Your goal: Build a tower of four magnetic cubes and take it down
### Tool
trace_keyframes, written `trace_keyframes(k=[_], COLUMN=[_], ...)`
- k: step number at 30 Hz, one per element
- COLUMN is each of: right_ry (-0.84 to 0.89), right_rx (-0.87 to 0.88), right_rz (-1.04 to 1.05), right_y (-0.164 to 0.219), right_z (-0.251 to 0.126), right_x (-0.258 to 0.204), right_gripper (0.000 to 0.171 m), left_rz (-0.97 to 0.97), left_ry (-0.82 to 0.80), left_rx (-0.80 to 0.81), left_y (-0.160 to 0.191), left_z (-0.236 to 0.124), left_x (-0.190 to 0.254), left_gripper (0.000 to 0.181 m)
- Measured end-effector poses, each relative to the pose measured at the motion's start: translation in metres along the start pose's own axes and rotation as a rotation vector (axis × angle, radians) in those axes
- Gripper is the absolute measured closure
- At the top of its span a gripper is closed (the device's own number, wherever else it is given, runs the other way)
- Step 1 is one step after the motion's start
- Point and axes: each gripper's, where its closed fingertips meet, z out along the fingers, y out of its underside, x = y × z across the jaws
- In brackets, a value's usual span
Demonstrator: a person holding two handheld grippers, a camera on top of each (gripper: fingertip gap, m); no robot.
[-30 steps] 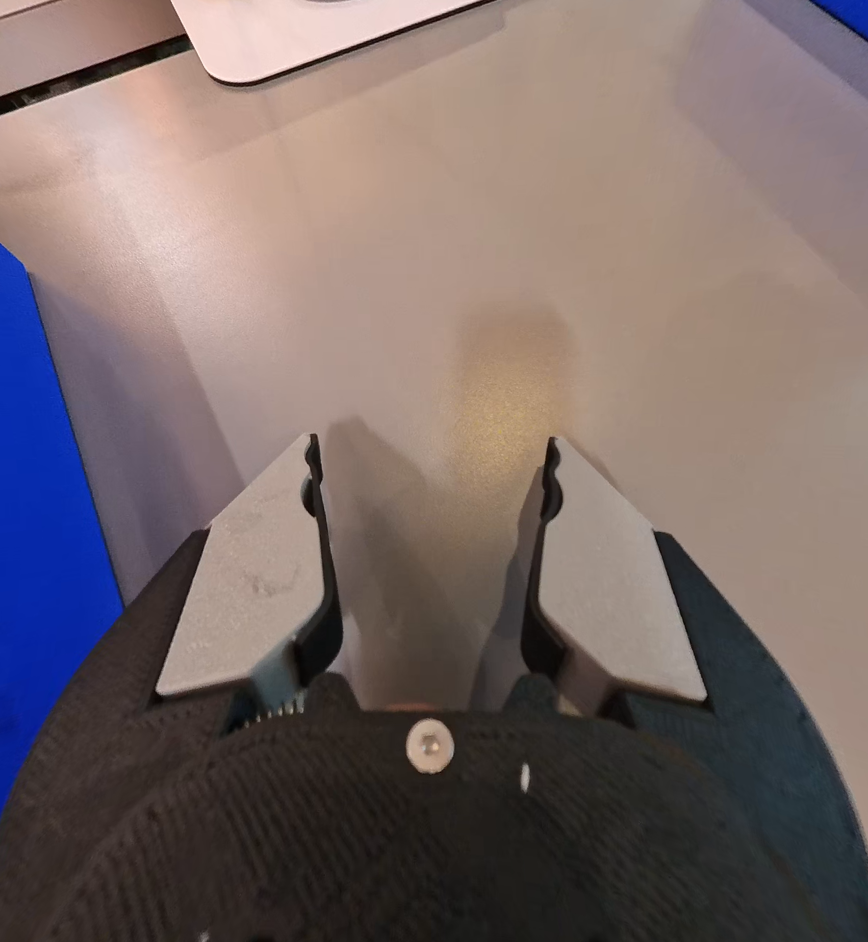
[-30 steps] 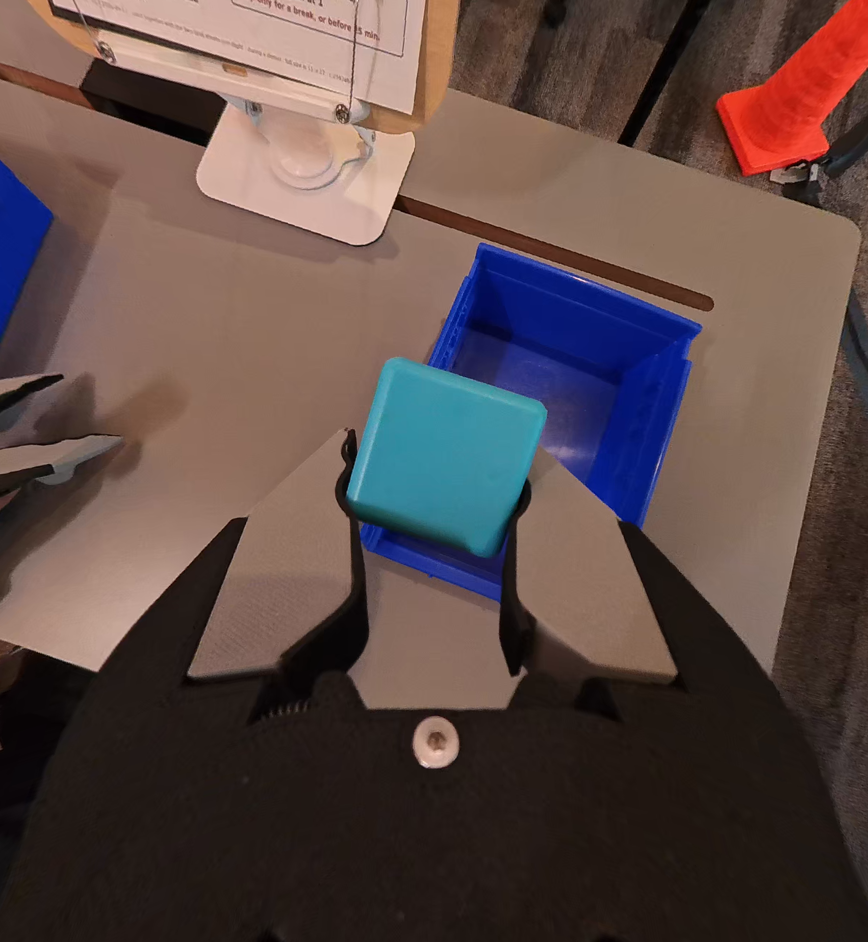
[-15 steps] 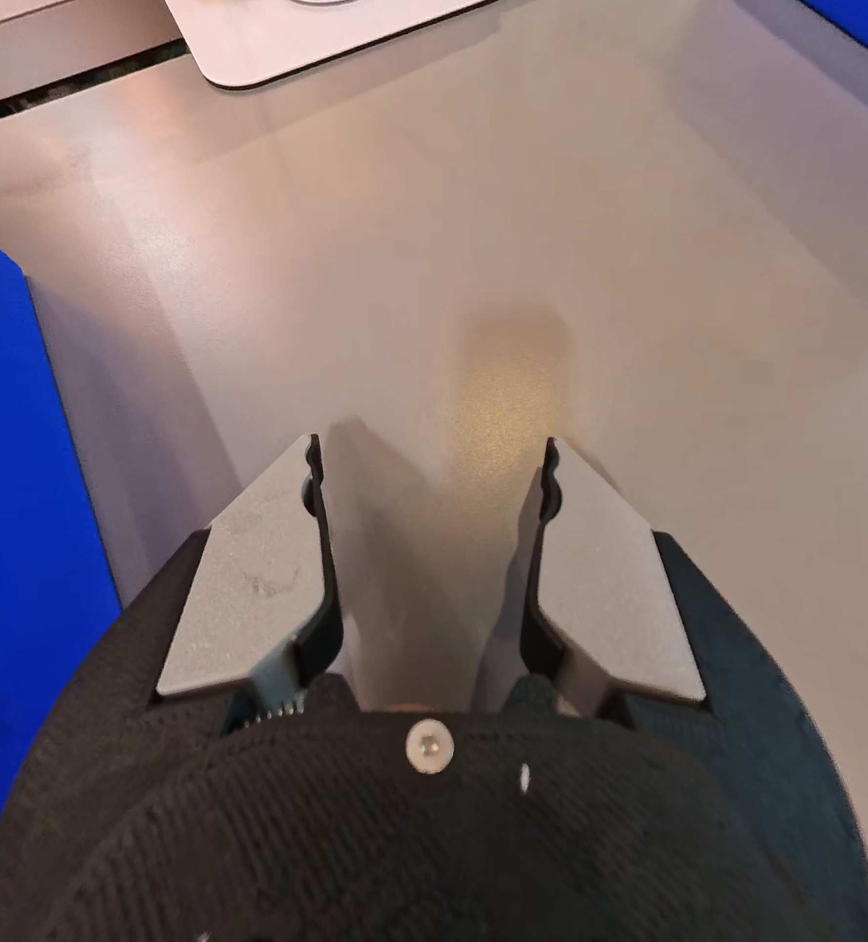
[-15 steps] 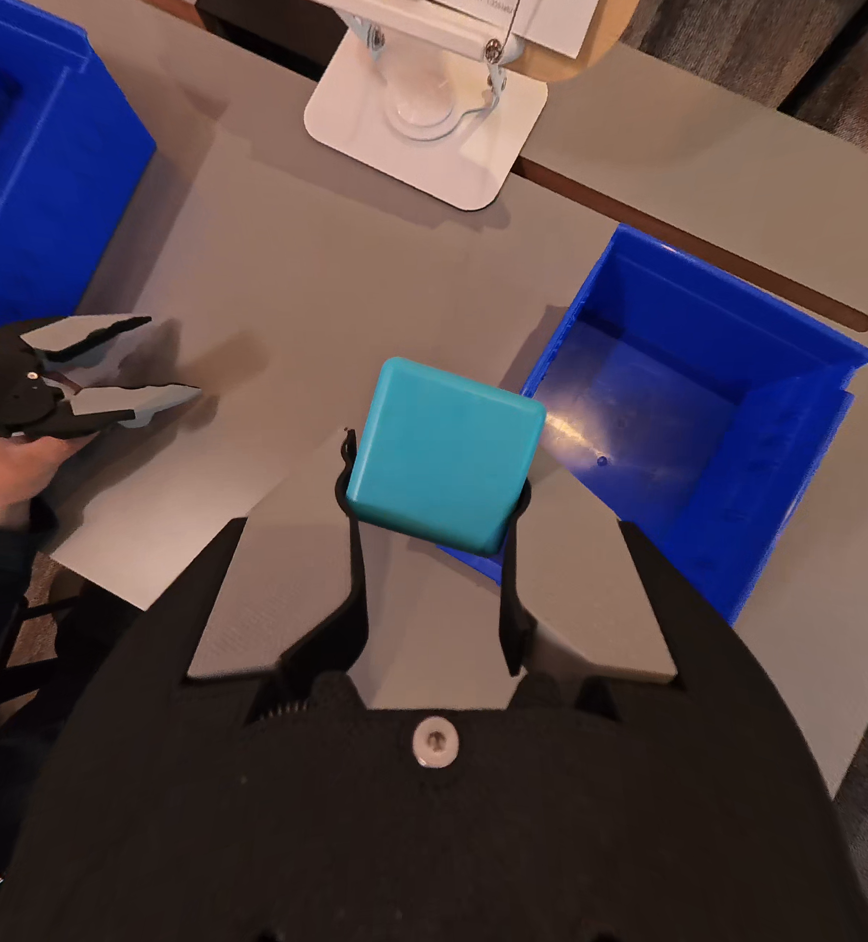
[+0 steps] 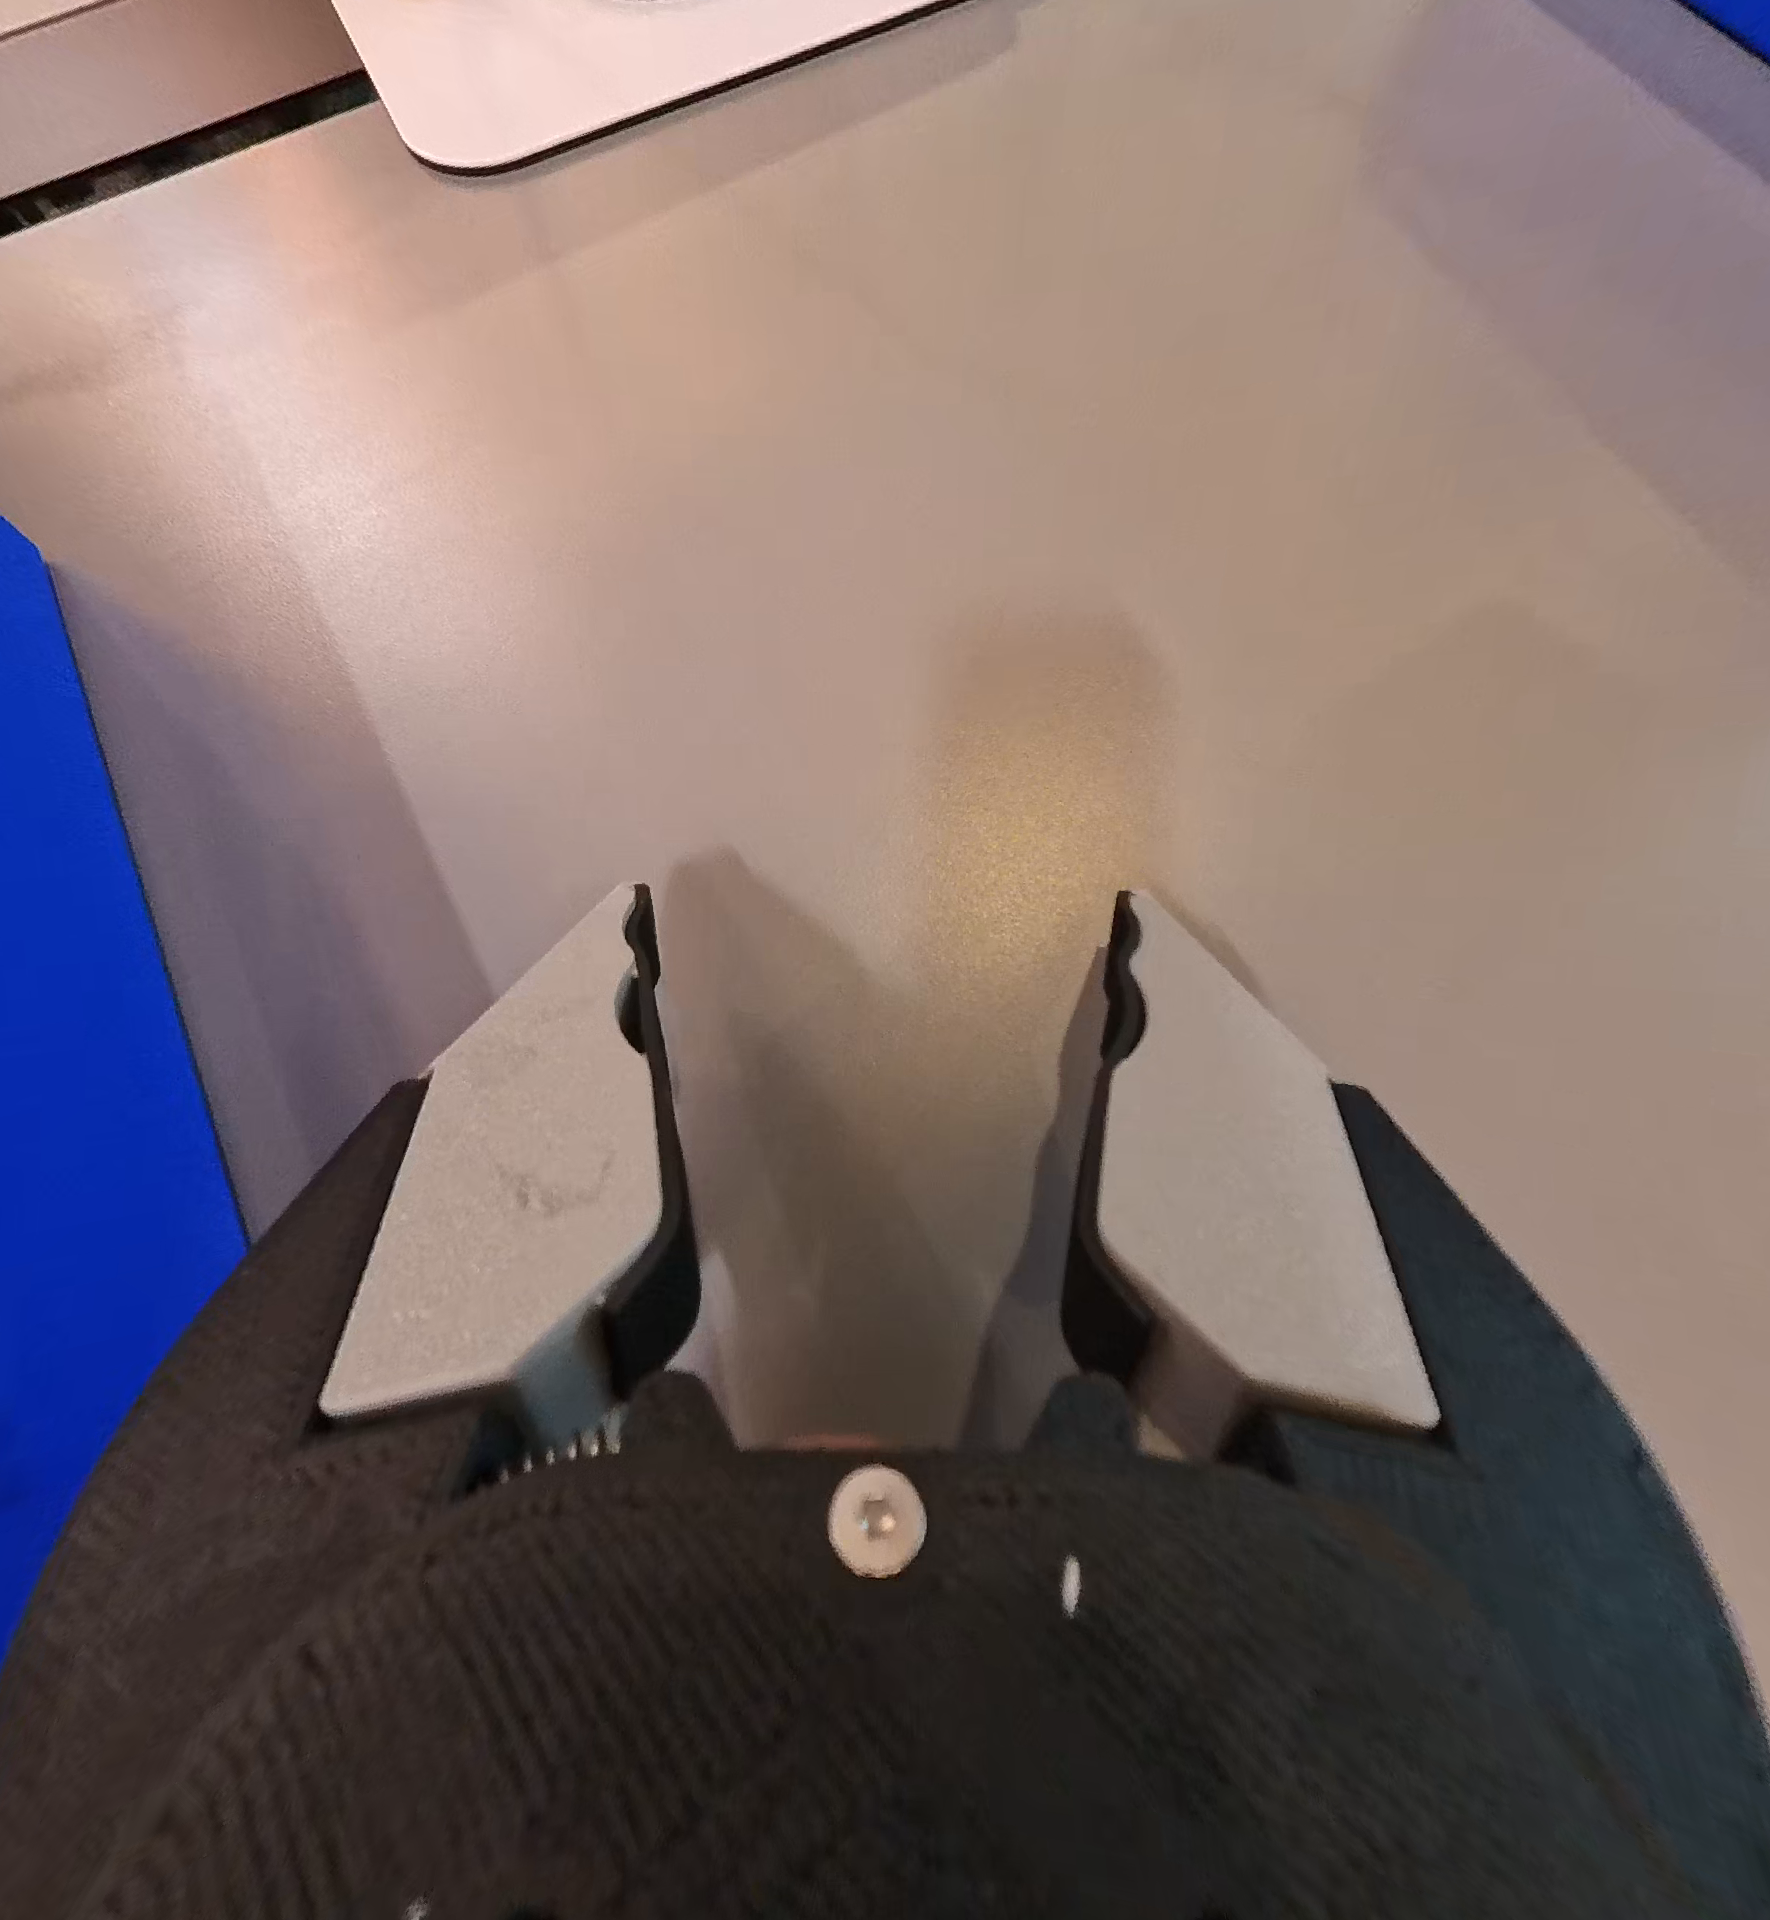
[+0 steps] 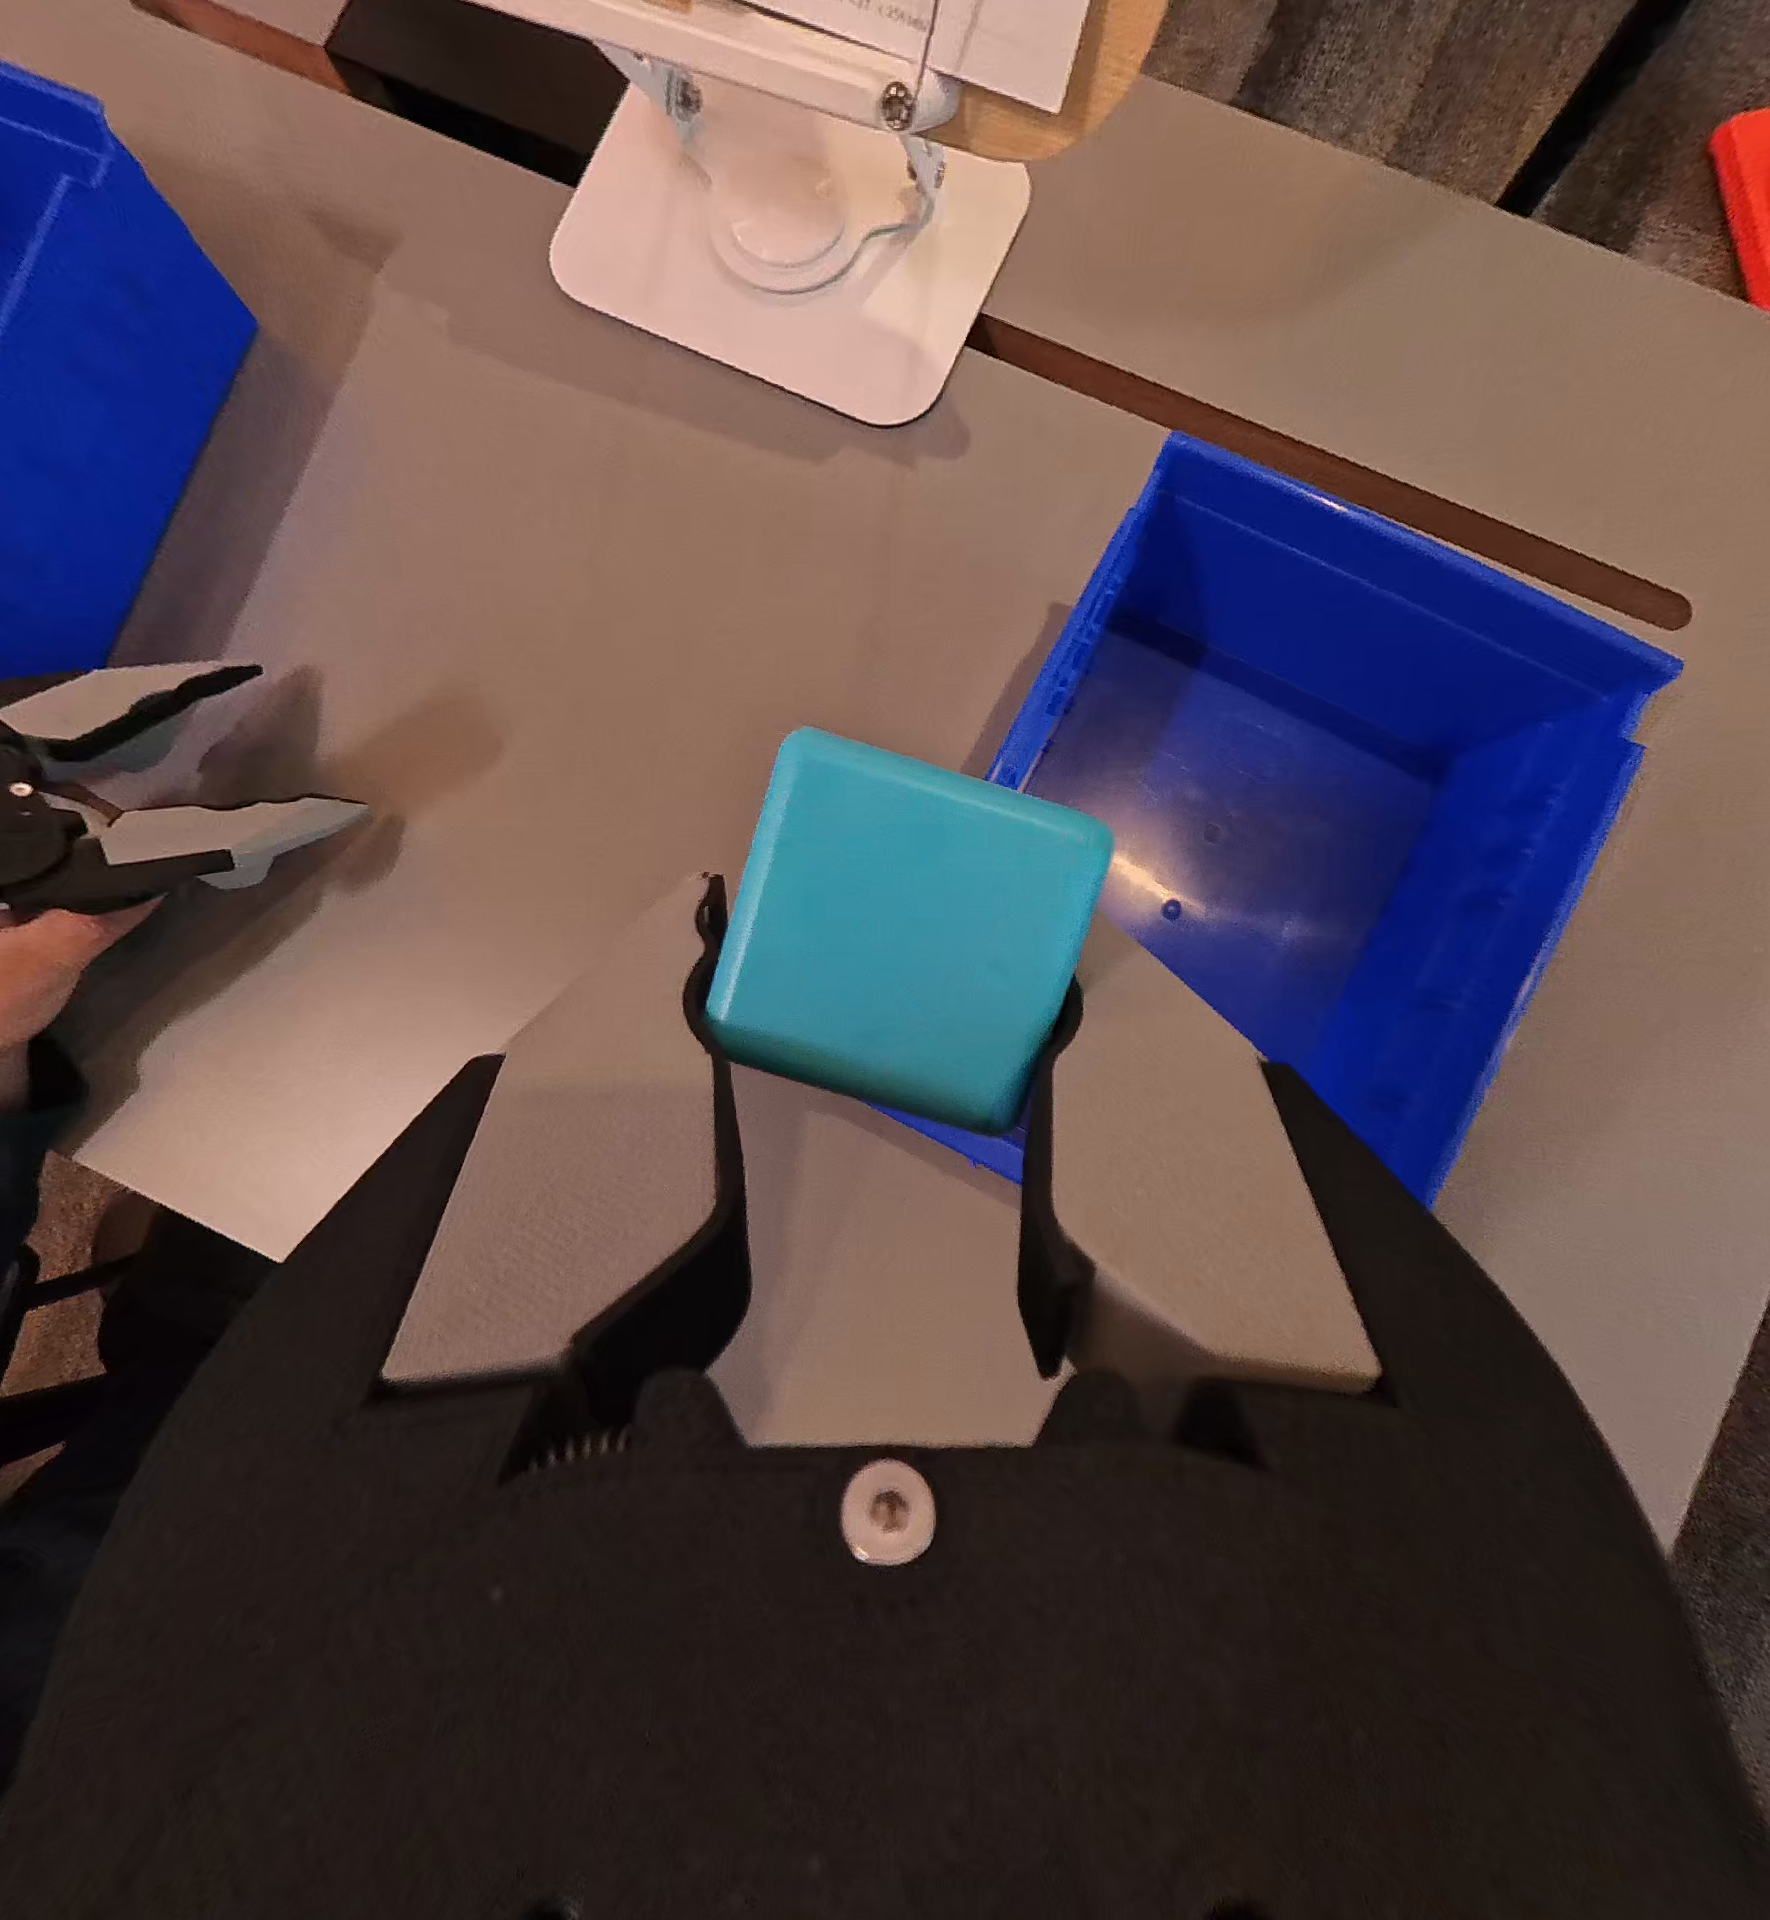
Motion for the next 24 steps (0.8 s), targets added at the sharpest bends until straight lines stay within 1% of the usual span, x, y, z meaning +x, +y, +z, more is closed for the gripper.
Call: trace_keyframes(k=[15, 24], right_ry=[0.065, 0.126], right_rx=[-0.029, -0.075], right_rz=[0.042, 0.076], right_y=[0.025, 0.045], right_z=[-0.007, 0.009], right_x=[0.037, 0.067], right_gripper=[0.114, 0.114], left_rz=[-0.002, -0.007], left_ry=[-0.001, 0.000], left_rx=[0.002, 0.003], left_y=[0.000, 0.000], left_z=[0.000, -0.001], left_x=[0.000, -0.001], left_gripper=[0.096, 0.096])
